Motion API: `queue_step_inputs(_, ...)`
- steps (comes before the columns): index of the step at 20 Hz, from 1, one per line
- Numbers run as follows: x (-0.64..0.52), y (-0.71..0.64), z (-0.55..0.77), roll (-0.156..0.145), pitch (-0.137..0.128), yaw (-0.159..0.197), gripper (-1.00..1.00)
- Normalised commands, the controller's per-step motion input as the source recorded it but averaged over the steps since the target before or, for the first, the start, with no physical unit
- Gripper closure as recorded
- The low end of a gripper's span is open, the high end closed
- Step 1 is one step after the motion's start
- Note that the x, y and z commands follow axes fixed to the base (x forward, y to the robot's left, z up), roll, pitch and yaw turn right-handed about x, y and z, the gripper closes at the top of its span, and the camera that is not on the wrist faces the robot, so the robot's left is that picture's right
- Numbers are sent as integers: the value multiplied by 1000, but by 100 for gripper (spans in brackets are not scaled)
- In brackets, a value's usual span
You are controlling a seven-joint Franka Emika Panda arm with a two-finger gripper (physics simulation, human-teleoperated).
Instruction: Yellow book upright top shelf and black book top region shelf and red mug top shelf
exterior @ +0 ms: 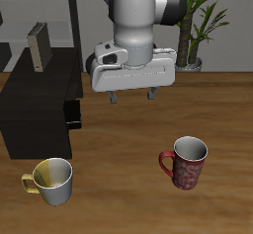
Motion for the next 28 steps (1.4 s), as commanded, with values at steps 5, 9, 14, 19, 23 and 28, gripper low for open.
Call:
queue_step_inputs(5, 83, 706, 74, 30, -6, 50, -100)
queue_step_inputs(9, 92, 888, 33, 53, -2, -13, -100)
queue_step_inputs(14, 113, 631, -129, 9, 34, 64, -100)
queue_step_inputs(19, 78, 445, -253, 5, 40, 52, -100)
queue_step_inputs(23, 123, 250, -142, -40, 28, 95, -100)
queue_step_inputs(28, 133, 264, -103, -8, 26, 94, -100)
